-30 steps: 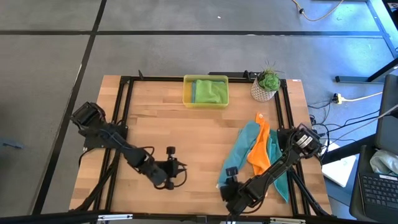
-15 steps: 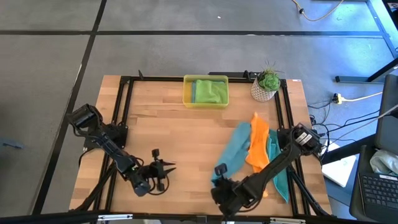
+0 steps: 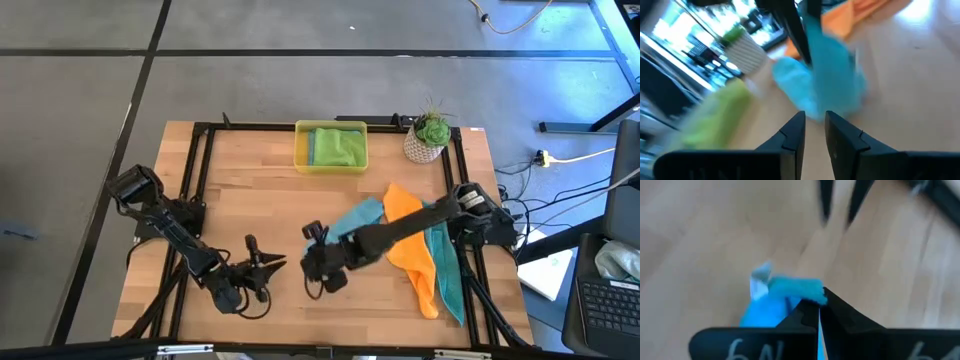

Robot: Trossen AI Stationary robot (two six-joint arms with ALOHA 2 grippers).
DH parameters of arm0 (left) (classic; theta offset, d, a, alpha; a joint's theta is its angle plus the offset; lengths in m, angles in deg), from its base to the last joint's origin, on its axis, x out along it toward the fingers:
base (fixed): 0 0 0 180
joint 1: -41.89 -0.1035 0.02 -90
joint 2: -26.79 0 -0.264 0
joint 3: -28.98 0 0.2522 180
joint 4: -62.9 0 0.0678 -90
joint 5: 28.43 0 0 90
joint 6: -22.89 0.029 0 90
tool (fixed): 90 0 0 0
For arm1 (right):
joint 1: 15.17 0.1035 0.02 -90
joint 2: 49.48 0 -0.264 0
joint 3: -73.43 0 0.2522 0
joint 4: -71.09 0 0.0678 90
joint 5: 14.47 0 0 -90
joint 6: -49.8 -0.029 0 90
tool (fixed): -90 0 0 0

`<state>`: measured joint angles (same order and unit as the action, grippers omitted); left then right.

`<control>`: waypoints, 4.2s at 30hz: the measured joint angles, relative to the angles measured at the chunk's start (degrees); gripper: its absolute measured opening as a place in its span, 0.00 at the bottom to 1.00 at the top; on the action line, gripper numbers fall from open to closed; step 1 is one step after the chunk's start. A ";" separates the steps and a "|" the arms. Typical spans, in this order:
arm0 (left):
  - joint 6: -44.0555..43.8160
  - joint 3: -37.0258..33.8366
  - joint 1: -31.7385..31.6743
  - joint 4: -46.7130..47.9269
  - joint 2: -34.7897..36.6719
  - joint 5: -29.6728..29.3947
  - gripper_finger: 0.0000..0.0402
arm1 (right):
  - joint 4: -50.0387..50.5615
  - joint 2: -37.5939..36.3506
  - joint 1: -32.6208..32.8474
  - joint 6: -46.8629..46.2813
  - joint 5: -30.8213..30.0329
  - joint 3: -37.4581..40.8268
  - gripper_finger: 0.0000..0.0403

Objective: Fold microfiber towels
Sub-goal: Fold the left blue cloth

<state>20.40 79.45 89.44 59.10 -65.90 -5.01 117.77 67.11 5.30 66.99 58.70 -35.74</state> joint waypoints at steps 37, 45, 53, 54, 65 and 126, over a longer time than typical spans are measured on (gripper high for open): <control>4.53 5.73 -3.46 16.41 5.75 17.47 0.17 | 16.89 0.00 2.76 -32.89 -4.66 10.76 0.75; 1.35 5.73 -6.40 16.40 3.31 29.74 0.17 | 15.68 -0.01 2.03 -42.58 -7.09 13.96 0.68; 15.07 5.73 -1.76 14.00 3.31 30.15 0.17 | 21.28 -0.01 4.77 -42.54 -7.07 15.21 0.66; 17.28 5.73 -1.43 14.10 3.31 30.16 0.17 | 22.17 -0.01 5.21 -42.87 -7.09 15.22 0.66; 31.89 5.73 -4.86 14.01 3.00 31.80 0.18 | 24.38 -0.01 11.39 -41.13 -14.56 15.23 0.66; 37.22 5.68 -2.56 -3.19 2.61 22.72 0.21 | 48.00 0.14 17.28 -39.06 -32.12 -14.53 0.02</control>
<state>57.62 85.14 86.88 55.91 -63.29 17.71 165.77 67.25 22.58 27.92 26.57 -50.26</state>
